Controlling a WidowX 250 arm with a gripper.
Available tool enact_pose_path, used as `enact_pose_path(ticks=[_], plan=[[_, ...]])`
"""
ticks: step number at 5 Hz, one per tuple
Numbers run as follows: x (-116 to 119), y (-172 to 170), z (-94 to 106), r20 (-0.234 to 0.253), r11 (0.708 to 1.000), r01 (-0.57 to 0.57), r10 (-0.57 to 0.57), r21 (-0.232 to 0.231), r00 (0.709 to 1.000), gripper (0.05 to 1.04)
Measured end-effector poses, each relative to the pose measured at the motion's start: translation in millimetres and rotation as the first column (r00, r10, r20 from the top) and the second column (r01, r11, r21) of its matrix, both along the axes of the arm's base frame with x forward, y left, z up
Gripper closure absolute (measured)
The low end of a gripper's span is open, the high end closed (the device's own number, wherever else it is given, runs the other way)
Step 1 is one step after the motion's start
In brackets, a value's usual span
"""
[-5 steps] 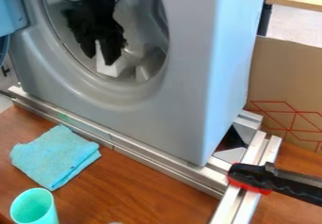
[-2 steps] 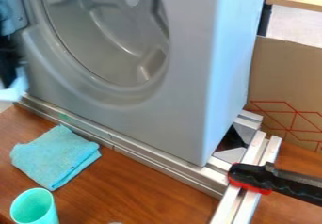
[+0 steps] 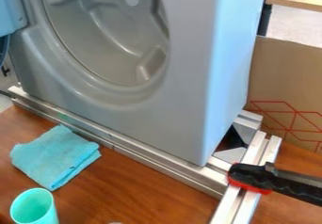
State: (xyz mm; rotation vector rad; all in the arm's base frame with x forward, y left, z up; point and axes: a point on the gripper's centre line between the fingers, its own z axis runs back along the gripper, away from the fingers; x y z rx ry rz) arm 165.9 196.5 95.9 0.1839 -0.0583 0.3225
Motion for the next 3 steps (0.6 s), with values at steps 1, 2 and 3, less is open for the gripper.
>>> enact_pose_path(ticks=[1, 2, 3], plan=[[-6.0, -3.1, -20.1, -0.043, 0.999, 0.043, -0.044, -0.017, 0.998, 0.441], [-9.1, -7.9, -38.4, -0.071, 0.995, 0.080, -0.084, -0.058, 0.994, 0.441], [-18.9, -8.1, -53.5, -0.125, 0.996, 0.072, -0.078, -0.055, 0.989, 0.441]])
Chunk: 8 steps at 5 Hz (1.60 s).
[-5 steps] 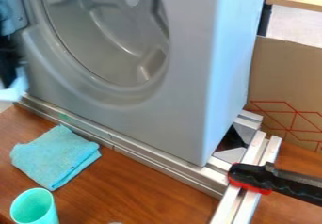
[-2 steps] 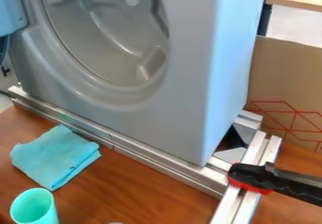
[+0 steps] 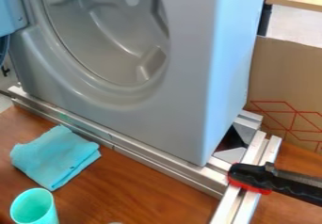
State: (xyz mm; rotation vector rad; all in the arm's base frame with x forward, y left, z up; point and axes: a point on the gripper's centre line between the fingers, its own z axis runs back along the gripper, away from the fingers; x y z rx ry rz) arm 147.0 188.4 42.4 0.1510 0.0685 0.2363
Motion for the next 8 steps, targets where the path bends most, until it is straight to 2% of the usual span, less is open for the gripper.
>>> enact_pose_path(ticks=[1, 2, 3, 4, 5, 6, 7, 8], plan=[[-6.7, 1.0, -14.1, -0.049, 1.000, -0.012, 0.012, 0.007, 0.999, 0.441], [-2.4, 0.5, -18.8, -0.030, 1.000, 0.014, -0.014, -0.009, 0.999, 0.441], [1.5, -1.7, -29.4, 0.029, 0.995, 0.056, -0.053, -0.078, 0.998, 0.441], [0.0, 2.7, -35.3, 0.109, 0.989, 0.071, -0.057, -0.127, 0.992, 0.441], [2.9, 4.4, -39.5, 0.133, 0.989, 0.075, -0.058, -0.127, 0.989, 0.441], [0.0, 6.7, -39.9, 0.115, 0.992, 0.056, -0.043, -0.113, 0.992, 0.369], [-3.5, 4.5, -40.1, 0.093, 0.991, 0.038, -0.026, -0.130, 0.995, 0.102], [-3.9, 4.8, -25.4, 0.102, 0.994, 0.010, 0.001, -0.105, 0.995, 0.077]])
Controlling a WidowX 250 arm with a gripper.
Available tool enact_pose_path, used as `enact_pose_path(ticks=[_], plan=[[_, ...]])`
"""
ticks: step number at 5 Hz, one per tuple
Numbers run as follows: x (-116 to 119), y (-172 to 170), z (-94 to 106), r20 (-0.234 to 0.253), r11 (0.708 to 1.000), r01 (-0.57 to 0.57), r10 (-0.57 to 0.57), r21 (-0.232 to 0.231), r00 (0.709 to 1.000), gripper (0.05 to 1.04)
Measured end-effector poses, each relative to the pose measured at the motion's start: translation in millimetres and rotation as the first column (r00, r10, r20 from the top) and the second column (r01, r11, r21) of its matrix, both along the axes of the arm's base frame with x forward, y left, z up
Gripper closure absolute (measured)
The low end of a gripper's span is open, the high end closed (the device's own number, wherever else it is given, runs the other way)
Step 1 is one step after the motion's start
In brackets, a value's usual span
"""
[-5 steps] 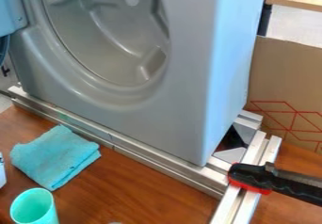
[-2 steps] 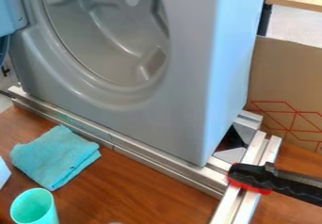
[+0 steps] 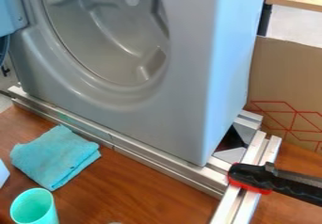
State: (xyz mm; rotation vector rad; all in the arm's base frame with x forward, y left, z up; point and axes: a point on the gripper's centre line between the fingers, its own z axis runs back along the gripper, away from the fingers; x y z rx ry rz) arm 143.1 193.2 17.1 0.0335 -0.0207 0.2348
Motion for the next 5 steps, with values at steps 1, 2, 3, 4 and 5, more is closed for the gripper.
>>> enact_pose_path(ticks=[1, 2, 3, 4, 5], plan=[[6.8, -7.6, 33.7, 0.060, 0.998, 0.009, -0.013, 0.058, 0.998, 0.083], [16.2, -41.8, 74.3, 0.090, 0.988, 0.104, -0.115, 0.115, 0.989, 0.083], [11.2, -86.4, 95.1, 0.049, 0.962, 0.262, -0.267, 0.082, 0.963, 0.083], [-9.1, -115.8, 86.3, -0.036, 0.931, 0.363, -0.362, 0.029, 0.932, 0.083], [-24.8, -117.3, 75.1, -0.105, 0.925, 0.381, -0.378, 0.010, 0.920, 0.083]])
